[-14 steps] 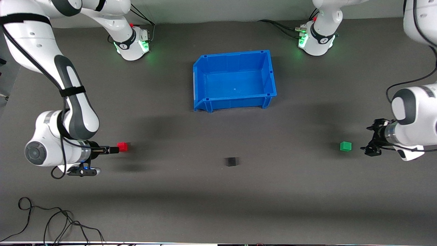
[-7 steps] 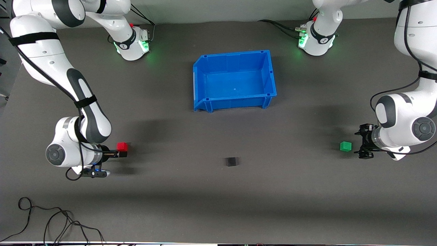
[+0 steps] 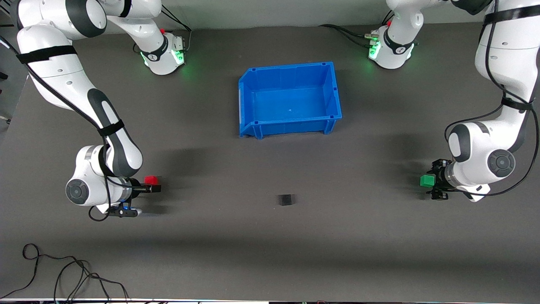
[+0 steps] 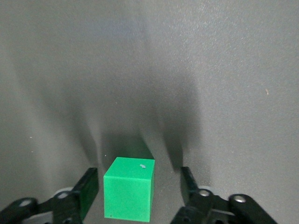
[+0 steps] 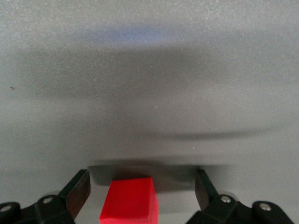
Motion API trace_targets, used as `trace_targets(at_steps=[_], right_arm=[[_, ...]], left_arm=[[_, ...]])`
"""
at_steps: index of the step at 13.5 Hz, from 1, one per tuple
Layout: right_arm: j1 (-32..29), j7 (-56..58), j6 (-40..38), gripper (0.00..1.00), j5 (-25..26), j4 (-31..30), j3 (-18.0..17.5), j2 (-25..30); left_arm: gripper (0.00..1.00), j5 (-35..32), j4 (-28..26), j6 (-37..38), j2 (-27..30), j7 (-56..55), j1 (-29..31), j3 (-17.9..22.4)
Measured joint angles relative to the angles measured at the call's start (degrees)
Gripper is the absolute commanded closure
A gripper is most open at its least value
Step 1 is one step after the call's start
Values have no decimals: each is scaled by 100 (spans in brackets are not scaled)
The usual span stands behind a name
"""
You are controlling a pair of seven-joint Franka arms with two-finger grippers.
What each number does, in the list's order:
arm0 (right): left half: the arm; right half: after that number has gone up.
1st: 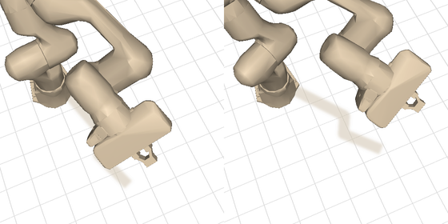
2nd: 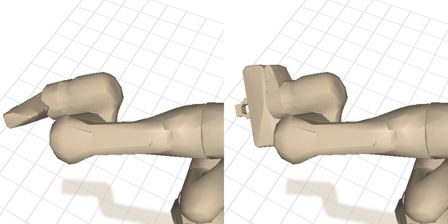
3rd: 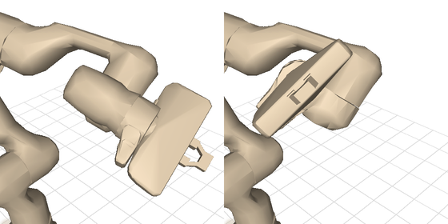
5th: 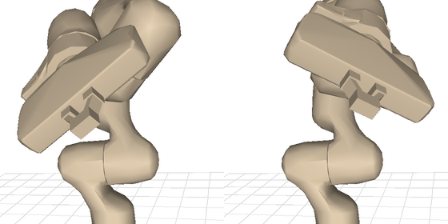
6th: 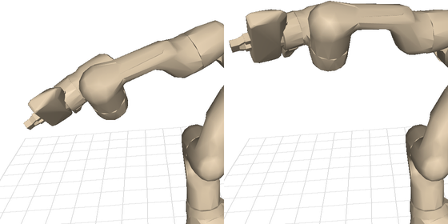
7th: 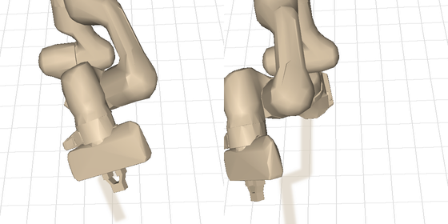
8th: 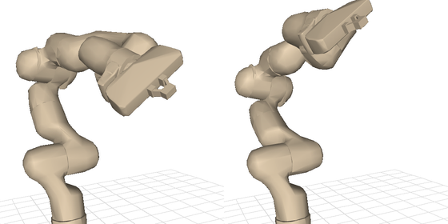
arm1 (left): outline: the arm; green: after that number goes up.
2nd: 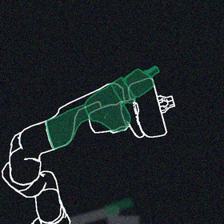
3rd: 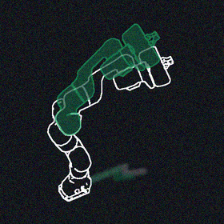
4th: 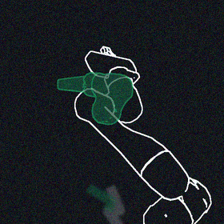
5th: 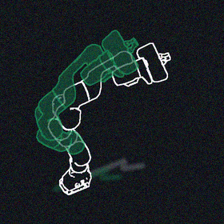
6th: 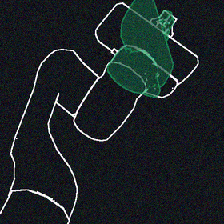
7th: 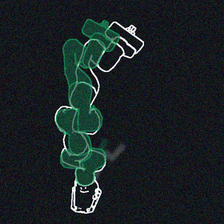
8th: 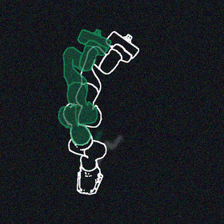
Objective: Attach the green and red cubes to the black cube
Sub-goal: 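Close the right gripper on the red cube while the left gripper grips green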
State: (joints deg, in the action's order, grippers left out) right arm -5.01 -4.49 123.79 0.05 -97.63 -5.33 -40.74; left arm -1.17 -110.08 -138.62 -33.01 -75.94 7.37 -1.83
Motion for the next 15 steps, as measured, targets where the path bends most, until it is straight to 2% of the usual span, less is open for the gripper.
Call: trace_targets(at_steps=[10, 11, 12, 13, 15], right_arm=[[184, -286, 1, 6, 0, -16, 20, 9], [184, -286, 1, 11, 0, -16, 47, 9], [181, -286, 2, 16, 0, -16, 66, 10], [179, -286, 2, 23, 1, -16, 78, 12], [179, -285, 2, 45, 5, -16, 88, 21]], left_arm=[[42, -273, 1, -1, -16, 0, 45, 31], [42, -273, 1, -1, -16, -2, 46, 31], [52, -273, 1, -1, -16, -2, 46, 31], [68, -273, 1, -1, -16, -2, 46, 31], [83, -274, 1, 0, -16, -4, 46, 31]])
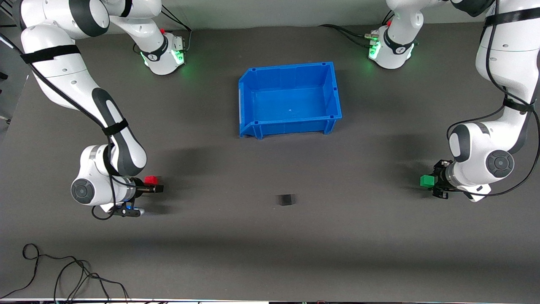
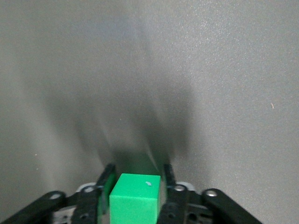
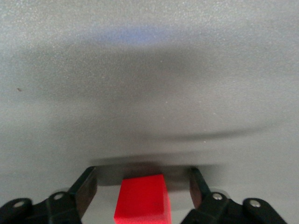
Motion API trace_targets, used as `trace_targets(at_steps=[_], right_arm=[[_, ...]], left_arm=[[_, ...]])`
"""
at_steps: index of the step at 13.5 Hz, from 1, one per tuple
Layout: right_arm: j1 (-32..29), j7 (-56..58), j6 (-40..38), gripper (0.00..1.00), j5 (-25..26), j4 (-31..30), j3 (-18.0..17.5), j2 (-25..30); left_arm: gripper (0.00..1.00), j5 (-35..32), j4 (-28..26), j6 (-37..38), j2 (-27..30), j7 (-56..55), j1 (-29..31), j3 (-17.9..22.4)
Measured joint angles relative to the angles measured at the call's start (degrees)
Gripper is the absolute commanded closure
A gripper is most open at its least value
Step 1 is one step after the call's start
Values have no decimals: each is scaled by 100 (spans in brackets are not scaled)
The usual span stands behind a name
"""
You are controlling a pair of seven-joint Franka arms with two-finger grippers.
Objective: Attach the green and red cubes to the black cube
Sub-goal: 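Close the right gripper on the red cube while the left gripper grips green, then carry the red cube and green cube toward the black cube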
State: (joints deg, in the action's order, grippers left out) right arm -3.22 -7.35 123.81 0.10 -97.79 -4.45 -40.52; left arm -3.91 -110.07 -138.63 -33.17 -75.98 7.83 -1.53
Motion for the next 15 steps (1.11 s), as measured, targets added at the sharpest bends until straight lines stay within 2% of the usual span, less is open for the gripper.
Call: trace_targets(at_steps=[1, 4, 6, 10, 12, 15], right_arm=[[0, 0, 0, 58, 0, 0, 3, 14], [-1, 0, -8, 93, 5, -7, 14, 75], [-1, 0, -6, 100, 5, -11, 13, 79], [-19, -200, 6, 100, -50, -7, 15, 94], [-43, -657, 22, 100, -376, 37, 16, 126], [-8, -1834, 26, 100, -929, 184, -35, 154]], left_arm=[[91, 0, 1, 0, 0, 0, 0, 0], [100, 0, 48, 0, 9, 0, 0, 0], [100, 0, 119, 44, 22, -3, 0, 0], [100, 29, 655, 783, 38, -159, -1, -9], [100, 62, 950, 1052, 63, -445, -22, -41], [100, 98, 1044, 1108, 79, -746, -110, -112]])
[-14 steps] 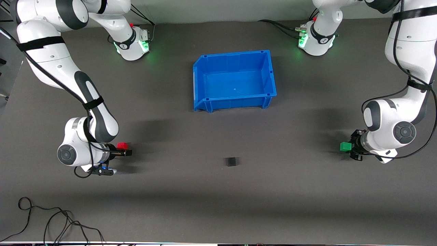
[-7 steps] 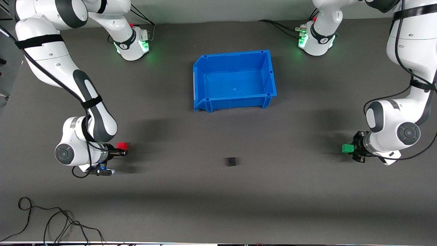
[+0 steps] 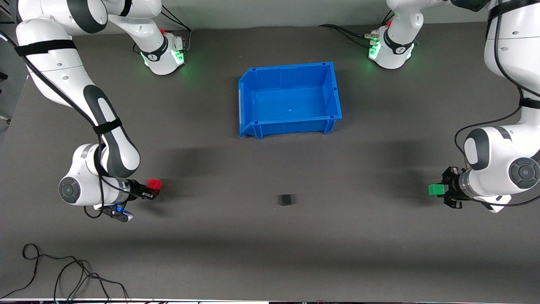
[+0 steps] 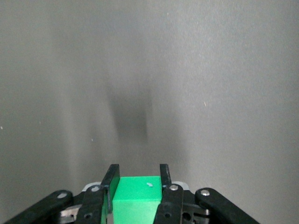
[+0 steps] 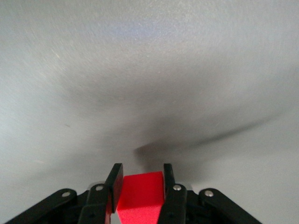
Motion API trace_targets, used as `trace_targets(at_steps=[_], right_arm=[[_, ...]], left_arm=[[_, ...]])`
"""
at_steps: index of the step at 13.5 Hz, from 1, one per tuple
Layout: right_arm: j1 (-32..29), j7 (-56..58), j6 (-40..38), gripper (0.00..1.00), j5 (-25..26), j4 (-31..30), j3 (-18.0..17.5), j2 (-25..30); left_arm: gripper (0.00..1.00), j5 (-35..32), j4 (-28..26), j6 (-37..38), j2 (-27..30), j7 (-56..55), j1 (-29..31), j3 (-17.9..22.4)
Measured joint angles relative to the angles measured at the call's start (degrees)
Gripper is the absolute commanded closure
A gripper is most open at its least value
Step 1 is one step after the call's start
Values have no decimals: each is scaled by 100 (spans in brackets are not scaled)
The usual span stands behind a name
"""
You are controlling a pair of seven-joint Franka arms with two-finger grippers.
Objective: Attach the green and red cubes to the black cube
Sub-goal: 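Carry the red cube and green cube toward the black cube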
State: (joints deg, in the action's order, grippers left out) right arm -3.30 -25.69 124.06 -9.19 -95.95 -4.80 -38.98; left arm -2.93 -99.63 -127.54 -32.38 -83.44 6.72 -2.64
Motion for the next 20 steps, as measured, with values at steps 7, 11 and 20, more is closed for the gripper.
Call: trace_targets(at_steps=[7, 11, 20], right_arm=[[784, -3756, 76, 100, -373, 859, -68, -462], [1491, -5707, 137, 100, -870, 1559, -92, -900], [2731, -8190, 1480, 100, -905, 2062, -83, -1660]], left_arm=[[100, 295, 434, -15, -257, -1737, -1151, -72], [100, 307, 900, -38, -690, -2618, -2110, -79], [100, 417, 1384, -952, -1344, -4170, -3258, -92]])
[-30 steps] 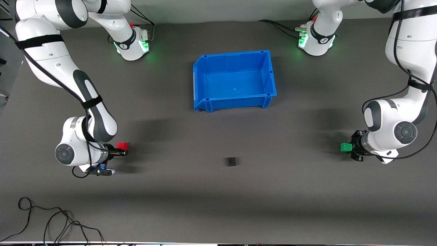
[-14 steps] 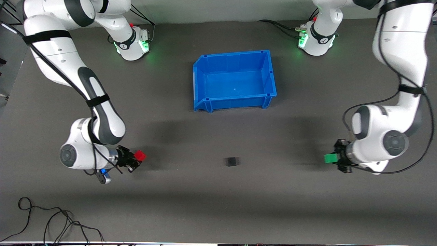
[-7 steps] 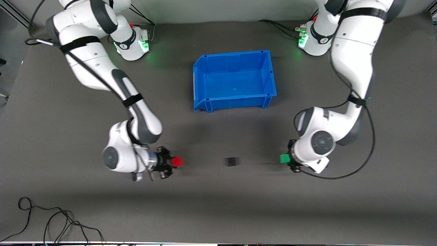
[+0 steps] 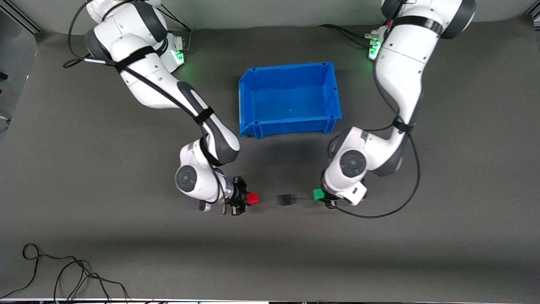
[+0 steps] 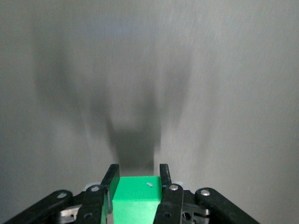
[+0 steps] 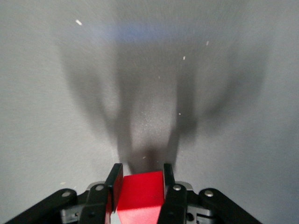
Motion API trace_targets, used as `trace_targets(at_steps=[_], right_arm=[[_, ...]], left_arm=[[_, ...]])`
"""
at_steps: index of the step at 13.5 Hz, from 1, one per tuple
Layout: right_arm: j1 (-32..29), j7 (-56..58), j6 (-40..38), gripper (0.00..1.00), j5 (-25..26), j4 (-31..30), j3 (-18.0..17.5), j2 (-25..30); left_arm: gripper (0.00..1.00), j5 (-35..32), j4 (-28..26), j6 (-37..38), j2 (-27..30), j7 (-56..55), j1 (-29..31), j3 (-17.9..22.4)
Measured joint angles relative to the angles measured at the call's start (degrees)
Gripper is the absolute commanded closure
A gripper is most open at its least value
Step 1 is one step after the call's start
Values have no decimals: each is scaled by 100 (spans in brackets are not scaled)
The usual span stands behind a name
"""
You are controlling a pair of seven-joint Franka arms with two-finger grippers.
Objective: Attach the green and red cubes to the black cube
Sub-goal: 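Carry the red cube and green cube toward the black cube, then press the red and green cubes against the black cube's sides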
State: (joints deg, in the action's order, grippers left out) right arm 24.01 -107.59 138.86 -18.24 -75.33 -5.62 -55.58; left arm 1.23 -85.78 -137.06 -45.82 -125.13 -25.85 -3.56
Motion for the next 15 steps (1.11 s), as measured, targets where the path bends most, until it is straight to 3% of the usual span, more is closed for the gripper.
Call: trace_targets(at_steps=[6, 15], right_arm=[[360, -532, 84, 100, 2, 512, 33, -340], [652, -1081, 529, 100, 4, 583, 67, -453]], left_arm=[[100, 5, 687, -81, -540, -465, -164, 2], [100, 7, 764, -55, -577, -702, -391, 2]])
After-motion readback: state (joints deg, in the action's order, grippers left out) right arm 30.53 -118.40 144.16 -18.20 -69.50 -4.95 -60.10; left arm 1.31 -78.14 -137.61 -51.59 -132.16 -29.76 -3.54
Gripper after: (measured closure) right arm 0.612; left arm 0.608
